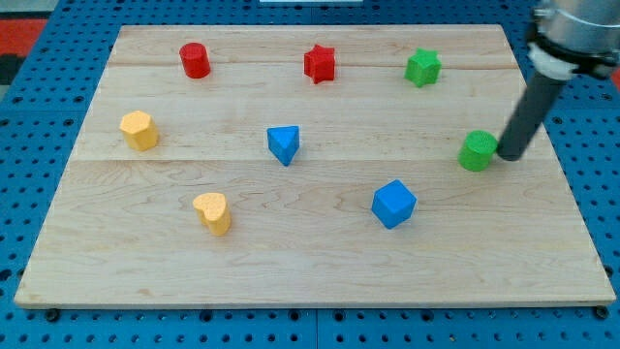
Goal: Push green circle below red star
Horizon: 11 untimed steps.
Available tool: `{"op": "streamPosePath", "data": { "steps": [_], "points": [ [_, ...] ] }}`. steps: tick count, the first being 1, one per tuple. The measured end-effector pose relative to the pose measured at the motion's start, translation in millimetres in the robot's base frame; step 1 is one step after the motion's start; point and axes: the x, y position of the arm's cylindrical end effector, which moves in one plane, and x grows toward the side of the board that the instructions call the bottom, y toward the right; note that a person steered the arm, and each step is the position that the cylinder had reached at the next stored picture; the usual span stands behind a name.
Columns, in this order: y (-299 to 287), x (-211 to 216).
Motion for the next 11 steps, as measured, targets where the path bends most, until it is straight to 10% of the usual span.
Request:
{"op": "streamPosePath", "data": {
  "steps": [4,7,11],
  "points": [
    [-94.6,15.9],
    [-109.4,-79.4],
    [-138.2,-99.8]
  ]
}}
